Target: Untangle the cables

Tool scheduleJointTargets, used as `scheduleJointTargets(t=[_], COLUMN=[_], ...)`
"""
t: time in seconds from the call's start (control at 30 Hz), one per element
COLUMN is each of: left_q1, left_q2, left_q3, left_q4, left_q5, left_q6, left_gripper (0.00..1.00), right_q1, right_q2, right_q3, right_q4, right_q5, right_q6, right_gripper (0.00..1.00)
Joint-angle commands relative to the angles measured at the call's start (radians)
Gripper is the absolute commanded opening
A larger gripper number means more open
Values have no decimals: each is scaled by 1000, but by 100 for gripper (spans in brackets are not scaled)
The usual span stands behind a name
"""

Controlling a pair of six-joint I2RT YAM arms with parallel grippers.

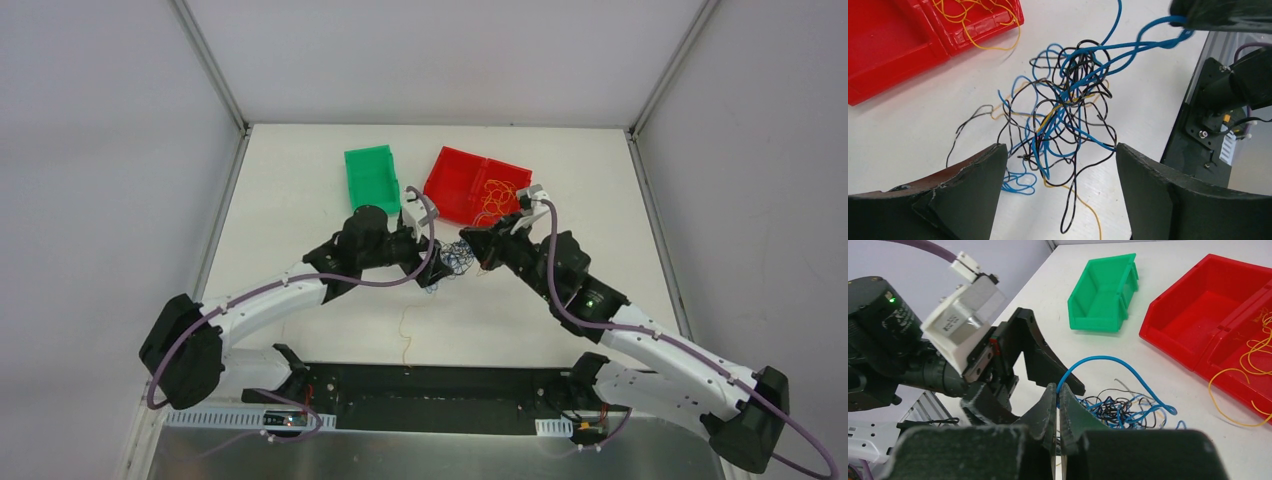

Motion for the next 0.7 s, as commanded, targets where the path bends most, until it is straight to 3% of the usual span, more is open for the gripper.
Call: scheduleJointTargets(t=[0.0,0.07,0.1,0.2,0.23,0.43,0.67], left_q1=[-14,-16,-15,-16,-15,-11,86], left_q2=[69,100,112,127,124,43,-70], left_q3=[88,123,134,157,159,122,46], left_q4=[19,-5,-12,-39,-46,-83,-134], left_q5=[51,58,62,53,37,-196,-421], left_q6=[33,30,28,17,12,-47,-180], left_gripper=[78,71,61,8,0,0,0], right_q1=[-5,-6,-5,-8,-10,-30,-73], right_q2=[-16,-13,-12,-14,-21,-112,-263], right_q3=[47,47,46,44,42,9,-19], right_q4=[-4,-3,-4,-7,-10,-52,-118], right_q5=[10,7,8,22,27,193,366], right_q6=[27,33,34,37,38,48,45], right_gripper=[0,0,0,0,0,0,0])
